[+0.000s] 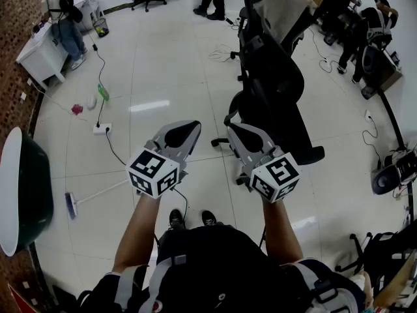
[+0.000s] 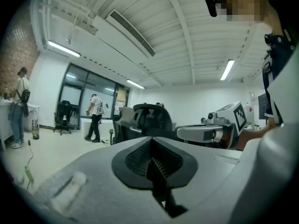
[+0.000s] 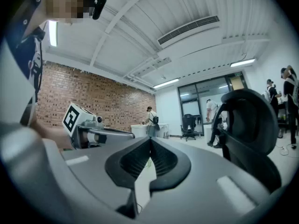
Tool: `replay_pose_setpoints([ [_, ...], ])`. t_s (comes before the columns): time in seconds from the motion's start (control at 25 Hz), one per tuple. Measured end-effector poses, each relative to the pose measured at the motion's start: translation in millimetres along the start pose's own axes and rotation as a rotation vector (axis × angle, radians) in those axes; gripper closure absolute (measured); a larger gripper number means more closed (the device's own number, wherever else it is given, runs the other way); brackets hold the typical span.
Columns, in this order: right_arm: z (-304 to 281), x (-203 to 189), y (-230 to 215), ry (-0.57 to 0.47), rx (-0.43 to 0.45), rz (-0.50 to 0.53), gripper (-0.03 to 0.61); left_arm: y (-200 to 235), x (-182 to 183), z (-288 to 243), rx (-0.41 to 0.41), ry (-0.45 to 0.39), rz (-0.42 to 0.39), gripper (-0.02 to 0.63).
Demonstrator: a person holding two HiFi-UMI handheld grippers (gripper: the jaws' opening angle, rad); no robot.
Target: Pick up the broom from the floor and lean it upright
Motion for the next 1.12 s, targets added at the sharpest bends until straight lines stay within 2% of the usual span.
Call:
replay_pose_setpoints([
  [0.16, -24.3, -14.9, 17.4, 0.012, 0.096, -0.005, 0.572, 20.4, -12.2, 29.5, 0.101, 0.001, 0.015, 0.612],
  [0.28, -45.2, -24.0, 39.8, 0.028, 0.2, -0.01, 0.572, 31.8, -23.3, 63.6, 0.208, 0.007, 0.028, 0.612],
  [0.52, -89.2, -34.0, 108.5, 0.056, 0.422, 0.001, 0.572, 53.7, -43.5, 147.3, 0.423, 0.016, 0.073, 0.612],
  [0.68, -117.6, -39.5, 156.6, 0.083, 0.527, 0.012, 0.572, 70.9, -56.1, 205.6, 0.536, 0.02, 0.101, 0.612],
  [0.92, -166.6, -49.4, 230.3, 0.135, 0.628, 0.036, 0.572, 107.8, -82.8, 293.4, 0.661, 0.026, 0.149, 0.612],
  [1.12, -205.4, -60.8, 276.7, 0.168, 0.651, 0.044, 0.572, 143.9, -103.2, 346.0, 0.686, 0.029, 0.176, 0.612],
])
Point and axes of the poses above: the fingertips, and each gripper's own axes: z backward along the fingers, y to its left, x out of its top, the point moved 2 cm from there along z, backward along the fingers, and after that the axes turned 1 degree about y, right-handed, at the moved point
